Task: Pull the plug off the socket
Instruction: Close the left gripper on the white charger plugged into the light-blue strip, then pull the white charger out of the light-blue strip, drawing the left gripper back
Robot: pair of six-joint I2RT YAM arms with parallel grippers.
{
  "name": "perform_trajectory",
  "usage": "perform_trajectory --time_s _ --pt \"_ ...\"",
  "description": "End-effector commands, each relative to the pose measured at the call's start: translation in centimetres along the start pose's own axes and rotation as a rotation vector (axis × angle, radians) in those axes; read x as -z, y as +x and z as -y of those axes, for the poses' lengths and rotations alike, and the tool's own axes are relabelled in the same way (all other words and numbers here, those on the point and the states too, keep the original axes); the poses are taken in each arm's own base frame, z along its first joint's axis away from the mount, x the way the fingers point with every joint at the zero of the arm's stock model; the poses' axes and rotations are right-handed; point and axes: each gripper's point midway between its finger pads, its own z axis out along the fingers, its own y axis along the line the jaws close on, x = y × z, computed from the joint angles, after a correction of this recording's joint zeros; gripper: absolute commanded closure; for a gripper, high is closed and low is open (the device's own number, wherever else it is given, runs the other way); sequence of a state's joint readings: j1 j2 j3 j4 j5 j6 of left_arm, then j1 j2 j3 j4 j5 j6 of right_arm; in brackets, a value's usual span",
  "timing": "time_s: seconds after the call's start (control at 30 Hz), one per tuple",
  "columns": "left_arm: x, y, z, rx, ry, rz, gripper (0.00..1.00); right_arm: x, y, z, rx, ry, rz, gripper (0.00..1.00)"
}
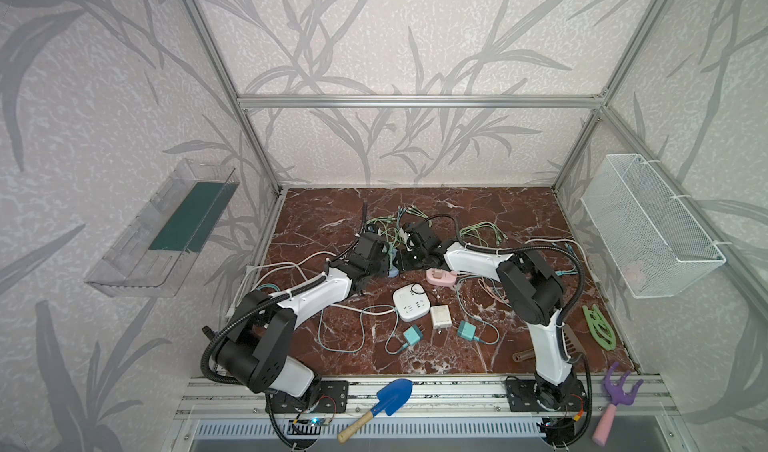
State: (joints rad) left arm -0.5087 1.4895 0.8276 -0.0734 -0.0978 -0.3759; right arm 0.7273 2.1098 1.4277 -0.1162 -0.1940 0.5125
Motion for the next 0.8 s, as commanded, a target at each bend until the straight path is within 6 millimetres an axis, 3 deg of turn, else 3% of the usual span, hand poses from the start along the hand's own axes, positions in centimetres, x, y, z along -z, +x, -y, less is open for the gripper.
perform_trajectory --time_s 0.0,0.53,0.77 --pt "0.4 -0.7 1.0 0.012 0.05 -0.002 0.73 -1.0 1.1 0.5 -0.008 0.012 -0.024 0.54" --pt "3.0 -3.4 1.8 0.053 0.088 0.067 0.77 -1.9 5.7 3.5 0.008 0.163 -0.156 0.56" --pt "3.4 -4.1 1.8 0.066 0.084 0.077 0.77 -1.7 6.5 4.2 0.033 0.204 -0.181 0.56"
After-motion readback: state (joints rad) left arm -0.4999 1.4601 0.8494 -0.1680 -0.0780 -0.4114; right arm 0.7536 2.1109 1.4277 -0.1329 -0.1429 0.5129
